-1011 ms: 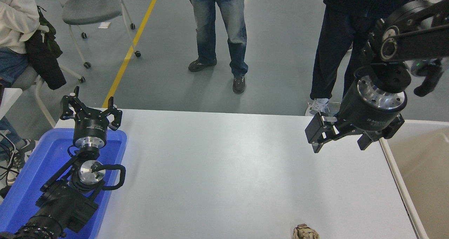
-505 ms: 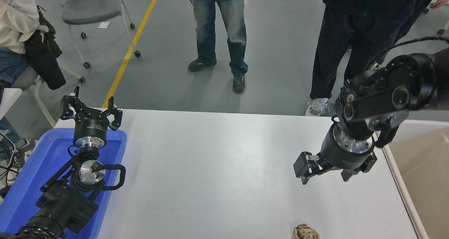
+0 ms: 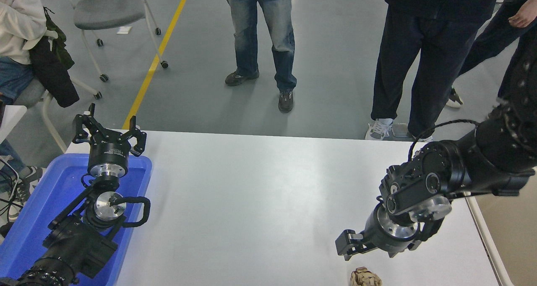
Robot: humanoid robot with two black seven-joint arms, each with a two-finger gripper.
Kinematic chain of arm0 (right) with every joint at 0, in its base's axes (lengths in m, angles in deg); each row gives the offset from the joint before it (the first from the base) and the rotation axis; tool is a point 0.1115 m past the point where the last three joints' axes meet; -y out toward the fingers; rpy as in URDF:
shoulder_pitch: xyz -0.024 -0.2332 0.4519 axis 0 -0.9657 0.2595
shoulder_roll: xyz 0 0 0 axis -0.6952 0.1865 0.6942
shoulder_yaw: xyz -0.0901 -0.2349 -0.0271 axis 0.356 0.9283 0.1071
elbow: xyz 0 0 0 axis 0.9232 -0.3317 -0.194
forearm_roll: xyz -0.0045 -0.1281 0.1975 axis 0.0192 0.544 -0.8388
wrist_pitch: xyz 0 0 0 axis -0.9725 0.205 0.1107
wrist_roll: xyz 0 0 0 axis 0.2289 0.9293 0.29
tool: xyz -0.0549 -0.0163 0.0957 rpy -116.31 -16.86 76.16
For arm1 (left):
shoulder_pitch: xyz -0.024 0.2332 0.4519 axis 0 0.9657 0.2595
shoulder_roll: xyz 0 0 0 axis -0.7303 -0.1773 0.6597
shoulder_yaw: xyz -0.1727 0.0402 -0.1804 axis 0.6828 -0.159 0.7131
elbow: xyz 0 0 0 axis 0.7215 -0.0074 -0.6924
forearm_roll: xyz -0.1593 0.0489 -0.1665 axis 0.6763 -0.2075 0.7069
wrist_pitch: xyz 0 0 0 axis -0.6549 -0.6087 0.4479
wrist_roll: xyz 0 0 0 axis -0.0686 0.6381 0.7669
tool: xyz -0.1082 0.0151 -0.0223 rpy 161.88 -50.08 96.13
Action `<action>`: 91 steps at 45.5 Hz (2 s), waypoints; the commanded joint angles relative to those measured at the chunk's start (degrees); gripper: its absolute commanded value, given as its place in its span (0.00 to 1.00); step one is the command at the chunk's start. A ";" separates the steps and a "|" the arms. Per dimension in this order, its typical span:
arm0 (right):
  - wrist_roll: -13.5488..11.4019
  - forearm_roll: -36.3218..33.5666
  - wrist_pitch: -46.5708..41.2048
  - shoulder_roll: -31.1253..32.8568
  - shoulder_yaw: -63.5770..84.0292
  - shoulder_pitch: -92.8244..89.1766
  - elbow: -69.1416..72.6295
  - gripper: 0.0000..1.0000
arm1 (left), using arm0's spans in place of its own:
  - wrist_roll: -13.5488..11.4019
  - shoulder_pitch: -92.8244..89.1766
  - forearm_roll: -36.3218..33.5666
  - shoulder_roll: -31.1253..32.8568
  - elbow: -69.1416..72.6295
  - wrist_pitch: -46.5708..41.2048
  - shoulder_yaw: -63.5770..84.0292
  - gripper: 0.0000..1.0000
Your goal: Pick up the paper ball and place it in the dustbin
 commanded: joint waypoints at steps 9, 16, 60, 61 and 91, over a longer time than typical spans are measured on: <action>0.00 2.02 9.52 -1.55 -0.92 -8.15 -1.37 1.00 | -0.01 -0.02 0.00 0.00 0.00 -0.01 0.00 0.99; 0.00 2.20 10.93 -1.55 -0.92 -9.90 -2.34 1.00 | -0.01 -0.02 0.00 0.00 0.00 -0.01 0.00 0.99; 0.00 7.30 13.92 -1.55 3.39 -18.08 -8.76 0.99 | -0.01 -0.02 0.00 0.00 0.00 -0.01 0.00 0.99; 0.00 7.30 13.92 -1.55 3.39 -18.26 -8.76 0.99 | -0.01 -0.02 0.00 0.00 0.00 -0.01 0.00 0.99; 0.00 8.61 14.00 -1.55 3.21 -19.75 -9.20 0.43 | -0.01 -0.02 0.00 0.00 0.00 -0.01 0.00 0.99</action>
